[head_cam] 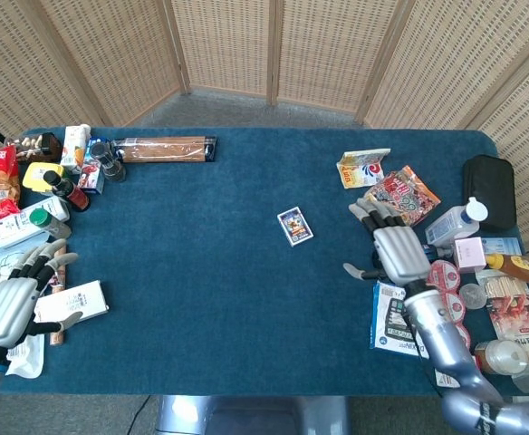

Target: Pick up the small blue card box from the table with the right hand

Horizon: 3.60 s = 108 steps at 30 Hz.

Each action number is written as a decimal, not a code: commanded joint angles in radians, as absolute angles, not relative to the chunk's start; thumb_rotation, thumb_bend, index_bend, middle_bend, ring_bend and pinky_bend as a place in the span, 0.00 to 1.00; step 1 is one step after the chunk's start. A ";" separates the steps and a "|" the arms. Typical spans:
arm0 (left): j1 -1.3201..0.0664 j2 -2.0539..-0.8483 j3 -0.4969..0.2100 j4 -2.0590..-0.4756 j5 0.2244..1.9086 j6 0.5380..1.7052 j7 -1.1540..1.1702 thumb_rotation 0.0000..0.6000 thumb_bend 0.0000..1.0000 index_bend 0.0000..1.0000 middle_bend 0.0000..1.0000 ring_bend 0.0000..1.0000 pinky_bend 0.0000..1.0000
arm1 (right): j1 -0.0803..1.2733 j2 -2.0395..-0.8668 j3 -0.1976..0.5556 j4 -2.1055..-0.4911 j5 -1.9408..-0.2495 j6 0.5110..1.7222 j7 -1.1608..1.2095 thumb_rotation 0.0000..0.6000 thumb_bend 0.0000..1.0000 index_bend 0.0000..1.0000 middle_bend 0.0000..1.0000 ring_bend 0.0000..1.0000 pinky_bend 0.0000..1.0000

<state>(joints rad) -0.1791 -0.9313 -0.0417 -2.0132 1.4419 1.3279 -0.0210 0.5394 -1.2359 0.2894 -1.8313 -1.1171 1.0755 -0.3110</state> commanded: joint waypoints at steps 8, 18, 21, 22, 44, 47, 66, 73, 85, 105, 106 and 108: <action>-0.190 -0.941 -0.047 -2.011 1.425 1.317 -0.011 1.00 0.22 0.18 0.05 0.00 0.00 | 0.704 -1.412 0.319 -1.676 -0.963 1.026 -0.462 0.79 0.22 0.00 0.00 0.00 0.00; -0.193 -0.945 -0.046 -2.006 1.418 1.314 -0.010 1.00 0.22 0.18 0.05 0.00 0.00 | 0.817 -1.563 0.304 -1.517 -0.872 0.978 -0.533 0.79 0.22 0.00 0.00 0.00 0.00; -0.192 -0.945 -0.044 -2.004 1.418 1.314 -0.012 1.00 0.22 0.18 0.05 0.00 0.00 | 0.844 -1.618 0.304 -1.464 -0.855 0.970 -0.532 0.78 0.22 0.00 0.00 0.00 0.00; -0.192 -0.944 -0.044 -2.004 1.418 1.314 -0.013 1.00 0.22 0.18 0.05 0.00 0.00 | 0.853 -1.635 0.304 -1.446 -0.854 0.966 -0.530 0.79 0.22 0.00 0.00 0.00 0.00; -0.168 -0.926 -0.034 -2.020 1.433 1.350 -0.016 1.00 0.22 0.18 0.05 0.00 0.00 | 0.937 -1.838 0.299 -1.032 -0.941 0.882 -0.394 0.79 0.22 0.00 0.00 0.00 0.00; -0.166 -0.925 -0.034 -2.026 1.434 1.355 -0.011 1.00 0.22 0.18 0.05 0.00 0.00 | 0.945 -1.857 0.302 -0.989 -0.946 0.868 -0.379 0.78 0.22 0.00 0.00 0.00 0.00; -0.154 -0.913 -0.031 -2.051 1.440 1.373 0.012 1.00 0.22 0.18 0.05 0.00 0.00 | 0.964 -1.953 0.287 -0.736 -1.028 0.791 -0.268 0.79 0.22 0.00 0.00 0.00 0.00; -0.152 -0.911 -0.032 -2.059 1.438 1.377 0.024 1.00 0.22 0.18 0.05 0.00 0.00 | 0.955 -1.953 0.277 -0.659 -1.066 0.773 -0.225 0.79 0.22 0.00 0.00 0.00 0.00; -0.152 -0.911 -0.033 -2.071 1.438 1.379 0.041 1.00 0.22 0.18 0.05 0.00 0.00 | 0.971 -1.916 0.275 -0.562 -1.112 0.697 -0.171 0.79 0.22 0.00 0.00 0.00 0.00; -0.132 -0.907 -0.024 -2.054 1.465 1.405 0.007 1.00 0.22 0.18 0.04 0.00 0.00 | 0.998 -1.936 0.297 -0.582 -1.078 0.621 -0.233 0.81 0.23 0.15 0.00 0.00 0.00; -0.131 -0.906 -0.024 -2.052 1.466 1.406 0.005 1.00 0.22 0.18 0.04 0.00 0.00 | 1.001 -1.938 0.300 -0.578 -1.076 0.617 -0.234 0.83 0.23 0.19 0.00 0.00 0.00; -0.128 -0.905 -0.023 -2.049 1.469 1.410 -0.001 1.00 0.21 0.18 0.04 0.00 0.00 | 1.007 -1.941 0.306 -0.572 -1.071 0.612 -0.236 0.86 0.24 0.25 0.00 0.00 0.00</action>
<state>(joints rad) -0.1287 -0.9056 -0.0236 -2.0498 1.4689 1.4101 -0.0003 1.0058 -1.9395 0.3048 -0.5727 -1.0715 0.6134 -0.2358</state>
